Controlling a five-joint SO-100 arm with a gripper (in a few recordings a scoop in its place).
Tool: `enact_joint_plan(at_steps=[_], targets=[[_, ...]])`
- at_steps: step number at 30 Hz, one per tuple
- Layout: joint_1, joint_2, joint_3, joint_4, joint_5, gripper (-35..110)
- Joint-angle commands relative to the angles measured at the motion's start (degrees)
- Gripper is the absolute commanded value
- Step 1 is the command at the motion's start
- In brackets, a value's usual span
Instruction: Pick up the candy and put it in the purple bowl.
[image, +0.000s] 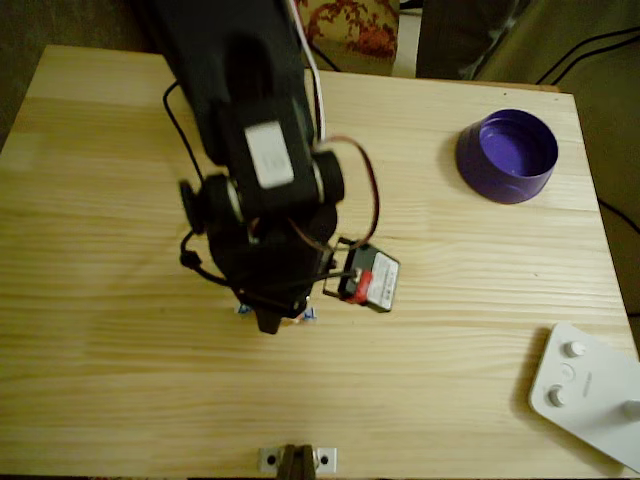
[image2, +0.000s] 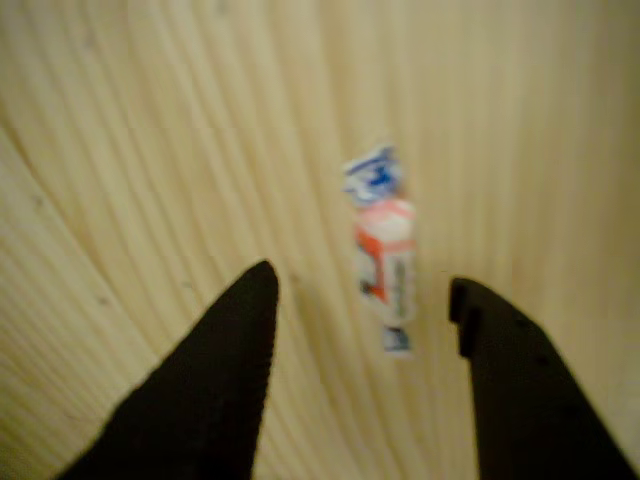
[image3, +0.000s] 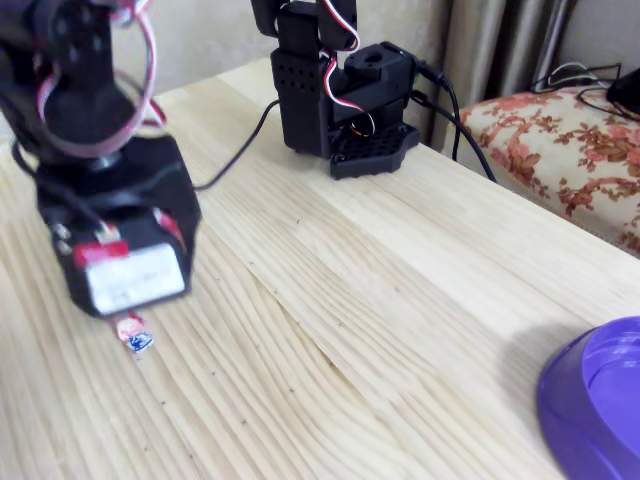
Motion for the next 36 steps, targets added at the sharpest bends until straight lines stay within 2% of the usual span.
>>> enact_joint_plan(at_steps=[1,36], targets=[[-0.18,8.00,0.53,1.49,0.35,38],[1.58,9.84,7.12,-5.01,-4.57,38]])
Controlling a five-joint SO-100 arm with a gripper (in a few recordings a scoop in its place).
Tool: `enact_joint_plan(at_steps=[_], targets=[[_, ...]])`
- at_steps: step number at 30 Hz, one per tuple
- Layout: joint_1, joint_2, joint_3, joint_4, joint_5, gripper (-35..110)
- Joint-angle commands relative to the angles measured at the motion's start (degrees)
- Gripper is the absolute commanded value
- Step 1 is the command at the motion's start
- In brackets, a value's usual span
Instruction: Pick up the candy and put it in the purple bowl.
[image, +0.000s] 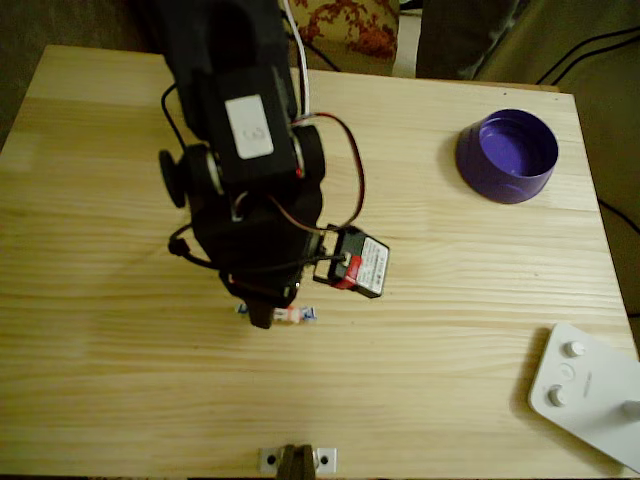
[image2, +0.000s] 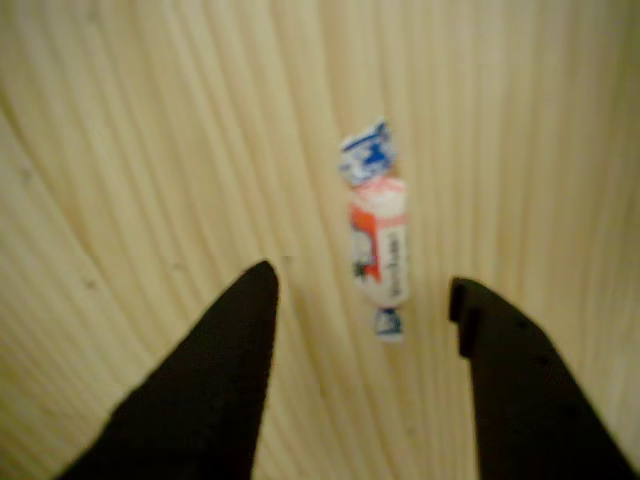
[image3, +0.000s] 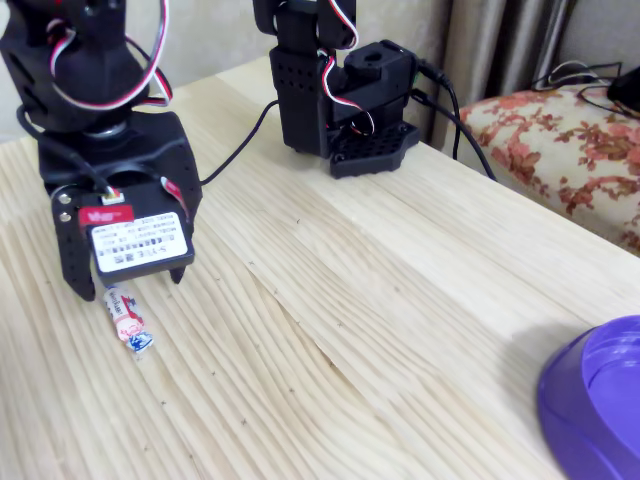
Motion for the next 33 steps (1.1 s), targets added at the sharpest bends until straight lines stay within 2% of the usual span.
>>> enact_joint_plan(at_steps=[1,13,23,33], targets=[[0.18,4.48,0.18,-1.49,-1.32,38],[2.20,-2.20,-6.77,-0.53,-2.55,38],[-2.11,-3.69,-8.79,4.92,6.24,38],[-2.46,-6.68,-8.79,-1.49,4.31,38]])
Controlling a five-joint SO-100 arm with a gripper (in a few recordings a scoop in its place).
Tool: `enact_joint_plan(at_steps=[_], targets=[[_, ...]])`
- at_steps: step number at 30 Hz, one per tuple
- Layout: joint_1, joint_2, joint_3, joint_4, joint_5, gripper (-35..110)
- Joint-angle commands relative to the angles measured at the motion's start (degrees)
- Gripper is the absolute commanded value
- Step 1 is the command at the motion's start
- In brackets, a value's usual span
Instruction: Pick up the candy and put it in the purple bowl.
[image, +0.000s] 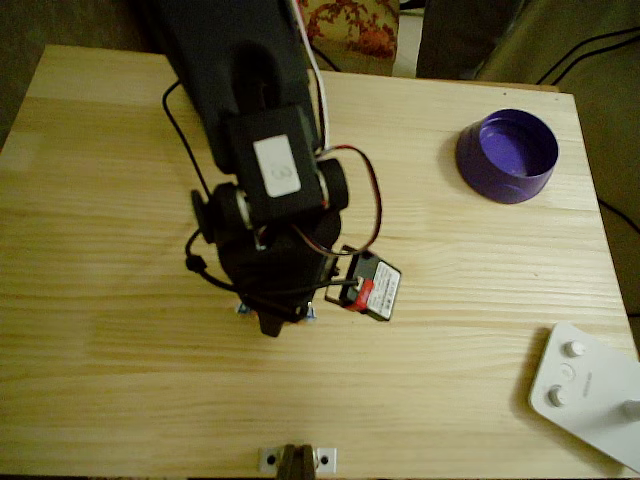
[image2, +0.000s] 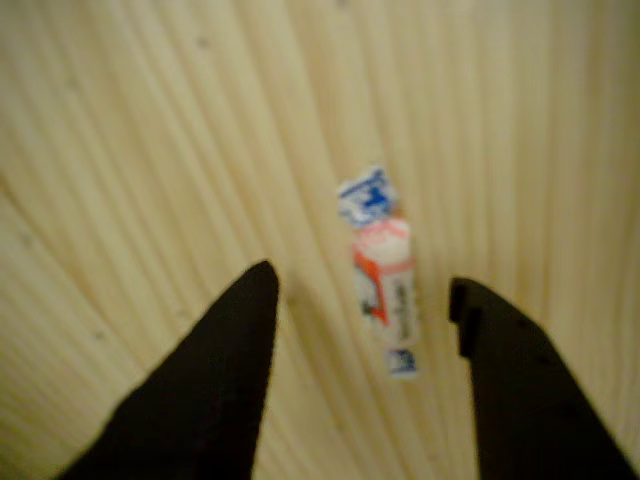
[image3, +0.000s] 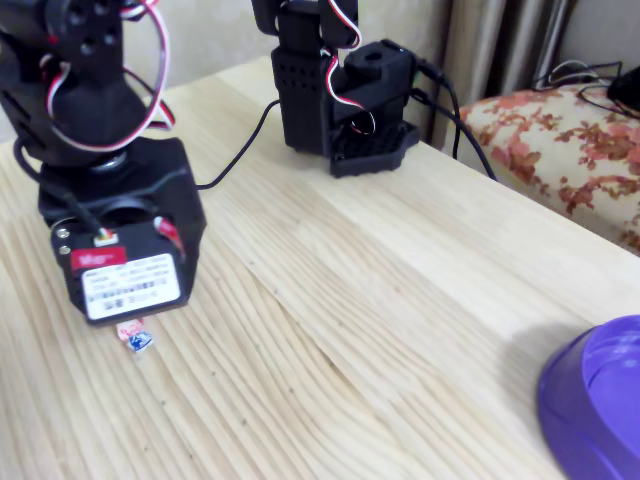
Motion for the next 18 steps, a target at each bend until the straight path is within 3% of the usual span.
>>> enact_joint_plan(at_steps=[1,18], targets=[[-0.35,0.97,-2.55,-2.46,-2.72,38],[-0.09,-4.48,-7.21,-1.32,-6.86,38]])
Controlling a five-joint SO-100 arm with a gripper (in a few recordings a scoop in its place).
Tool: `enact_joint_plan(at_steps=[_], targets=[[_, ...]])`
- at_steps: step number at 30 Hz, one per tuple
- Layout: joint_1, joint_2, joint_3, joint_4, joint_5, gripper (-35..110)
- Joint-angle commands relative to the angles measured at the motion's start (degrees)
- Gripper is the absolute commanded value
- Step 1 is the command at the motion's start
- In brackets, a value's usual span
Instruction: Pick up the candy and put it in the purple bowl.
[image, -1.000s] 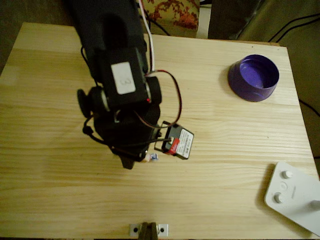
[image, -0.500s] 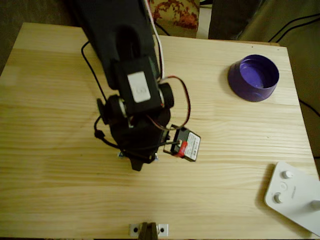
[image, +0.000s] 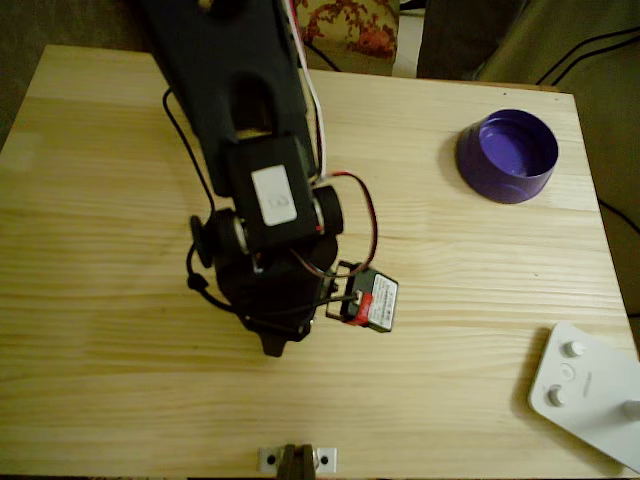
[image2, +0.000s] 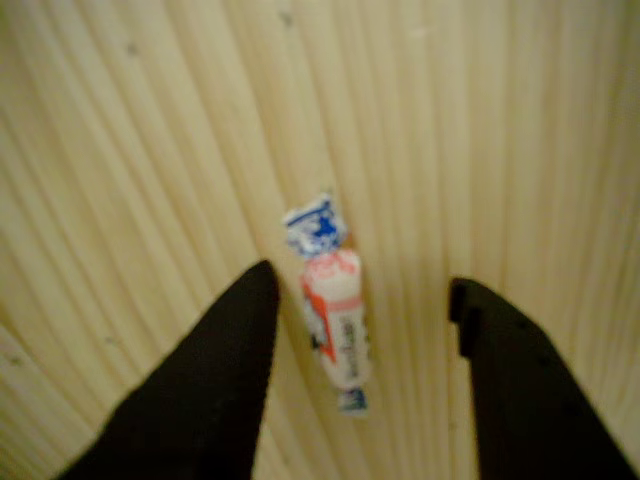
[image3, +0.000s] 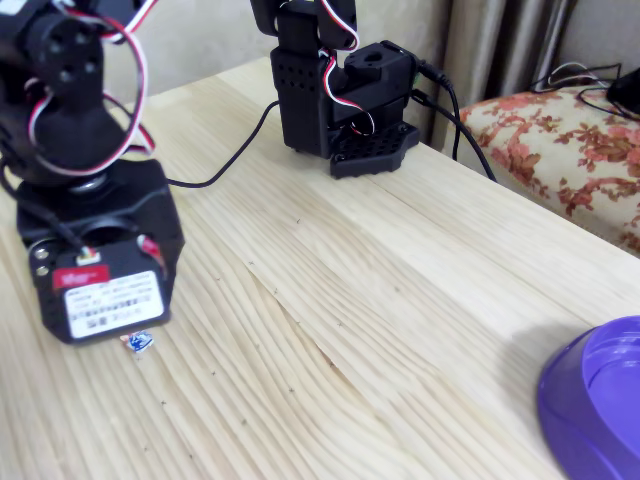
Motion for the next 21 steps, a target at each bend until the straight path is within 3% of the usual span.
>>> enact_joint_plan(at_steps=[1,21], targets=[[-0.97,0.53,-3.87,1.76,-0.97,38],[5.80,-2.02,-5.01,6.59,-2.20,38]])
